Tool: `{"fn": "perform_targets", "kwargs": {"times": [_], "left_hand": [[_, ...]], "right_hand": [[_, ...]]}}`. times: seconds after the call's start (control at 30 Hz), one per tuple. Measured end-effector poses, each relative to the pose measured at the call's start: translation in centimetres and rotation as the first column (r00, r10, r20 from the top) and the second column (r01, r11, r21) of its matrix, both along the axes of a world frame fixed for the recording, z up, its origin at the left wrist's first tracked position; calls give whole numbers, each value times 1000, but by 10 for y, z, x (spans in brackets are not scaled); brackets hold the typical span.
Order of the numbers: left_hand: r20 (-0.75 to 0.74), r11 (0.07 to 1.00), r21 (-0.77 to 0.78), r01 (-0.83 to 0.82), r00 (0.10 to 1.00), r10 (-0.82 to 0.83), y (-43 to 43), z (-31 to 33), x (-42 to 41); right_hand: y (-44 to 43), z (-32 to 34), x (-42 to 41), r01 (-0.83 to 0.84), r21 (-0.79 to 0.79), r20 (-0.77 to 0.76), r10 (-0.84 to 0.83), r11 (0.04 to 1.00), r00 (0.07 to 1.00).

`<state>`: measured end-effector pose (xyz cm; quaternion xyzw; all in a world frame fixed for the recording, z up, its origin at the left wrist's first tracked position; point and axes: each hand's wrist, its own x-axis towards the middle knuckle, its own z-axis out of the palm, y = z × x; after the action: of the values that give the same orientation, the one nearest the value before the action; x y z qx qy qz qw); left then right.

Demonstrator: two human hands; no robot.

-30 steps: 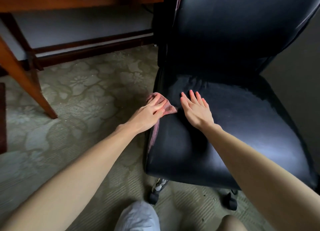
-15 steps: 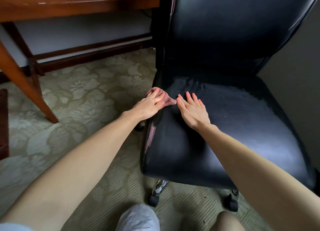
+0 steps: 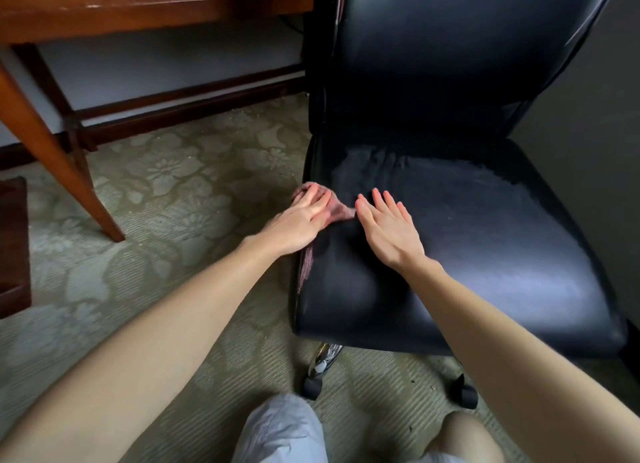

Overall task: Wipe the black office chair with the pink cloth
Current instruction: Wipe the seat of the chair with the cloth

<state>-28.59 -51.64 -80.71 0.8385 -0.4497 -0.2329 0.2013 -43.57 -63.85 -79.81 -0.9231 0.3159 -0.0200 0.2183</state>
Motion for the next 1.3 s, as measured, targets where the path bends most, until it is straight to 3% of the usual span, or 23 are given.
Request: {"fn": "perform_targets", "kwargs": {"times": [0.2, 0.47, 0.8, 1.07, 1.3], "left_hand": [[-15, 1000, 10, -3, 1000, 4, -9, 1, 10], [-85, 991, -132, 31, 995, -43, 76, -13, -52], [23, 999, 20, -28, 999, 27, -1, 6, -7], [-151, 980, -190, -51, 988, 22, 55, -17, -21], [-46, 965, -254, 61, 996, -75, 109, -39, -68]], "right_hand": [[4, -2, 2, 8, -32, -20, -9, 999, 1000], [7, -4, 1, 16, -33, -18, -17, 999, 1000], [25, -6, -1, 56, -64, -9, -57, 996, 998], [29, -9, 10, 103, -42, -9, -103, 994, 995], [27, -9, 3, 84, -41, -17, -84, 996, 996]]}}
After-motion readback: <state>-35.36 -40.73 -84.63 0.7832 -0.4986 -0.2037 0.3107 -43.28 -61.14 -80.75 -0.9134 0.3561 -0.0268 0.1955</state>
